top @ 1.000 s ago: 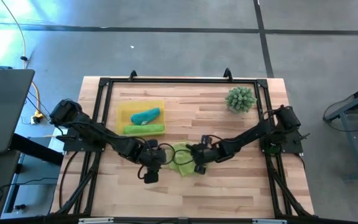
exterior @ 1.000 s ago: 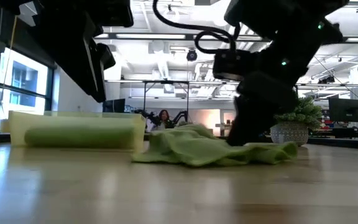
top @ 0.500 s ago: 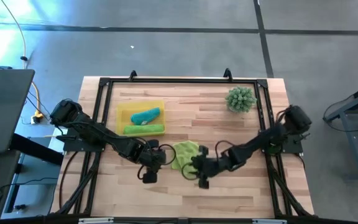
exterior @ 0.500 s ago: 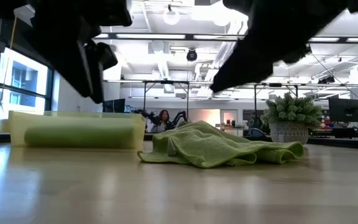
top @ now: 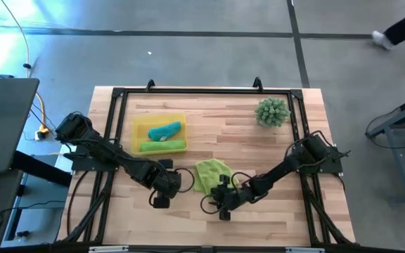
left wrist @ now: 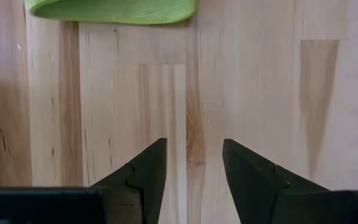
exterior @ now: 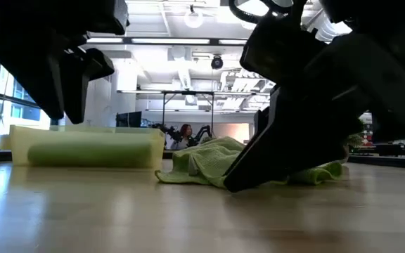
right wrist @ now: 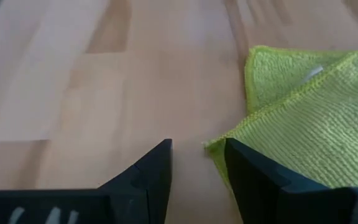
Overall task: Roll microfiber towels into tight, uniform cylinder then place into a basket
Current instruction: Fold the light green microfiber towel
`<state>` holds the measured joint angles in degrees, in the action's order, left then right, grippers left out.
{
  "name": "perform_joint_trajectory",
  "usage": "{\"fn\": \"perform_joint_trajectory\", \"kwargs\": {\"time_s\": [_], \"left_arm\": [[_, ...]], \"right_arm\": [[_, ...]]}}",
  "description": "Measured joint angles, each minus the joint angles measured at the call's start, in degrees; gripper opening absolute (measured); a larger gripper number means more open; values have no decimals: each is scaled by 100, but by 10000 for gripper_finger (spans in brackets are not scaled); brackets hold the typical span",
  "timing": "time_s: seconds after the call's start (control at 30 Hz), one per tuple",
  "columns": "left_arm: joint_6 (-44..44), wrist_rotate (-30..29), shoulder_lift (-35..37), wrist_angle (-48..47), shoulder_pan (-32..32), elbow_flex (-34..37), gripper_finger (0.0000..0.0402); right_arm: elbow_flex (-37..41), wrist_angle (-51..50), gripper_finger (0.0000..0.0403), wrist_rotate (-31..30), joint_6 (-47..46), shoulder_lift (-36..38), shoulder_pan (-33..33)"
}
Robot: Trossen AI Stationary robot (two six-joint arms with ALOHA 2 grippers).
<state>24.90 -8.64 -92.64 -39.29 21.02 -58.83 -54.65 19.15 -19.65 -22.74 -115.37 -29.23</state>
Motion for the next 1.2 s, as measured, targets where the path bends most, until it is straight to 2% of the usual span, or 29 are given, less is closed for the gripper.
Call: {"fn": "perform_joint_trajectory", "kwargs": {"time_s": [0.13,0.43,0.57,0.8,0.97,1.2], "left_arm": [[96,-108,0,2,122,0,147],[147,-108,0,6,375,0,147],[149,-108,0,9,391,0,147],[149,-119,0,15,389,0,147],[144,-178,0,25,389,0,147],[-29,-724,0,398,387,0,147]], "right_arm": [[-16,16,141,-422,161,-92,-17],[-13,9,135,-571,-307,-100,-4],[-13,-103,101,-758,-611,-100,-4],[-16,-270,9,-858,-884,-92,-2],[-3,-247,5,-779,-936,-19,-28],[6,-379,1,-872,-708,698,-66]]}}
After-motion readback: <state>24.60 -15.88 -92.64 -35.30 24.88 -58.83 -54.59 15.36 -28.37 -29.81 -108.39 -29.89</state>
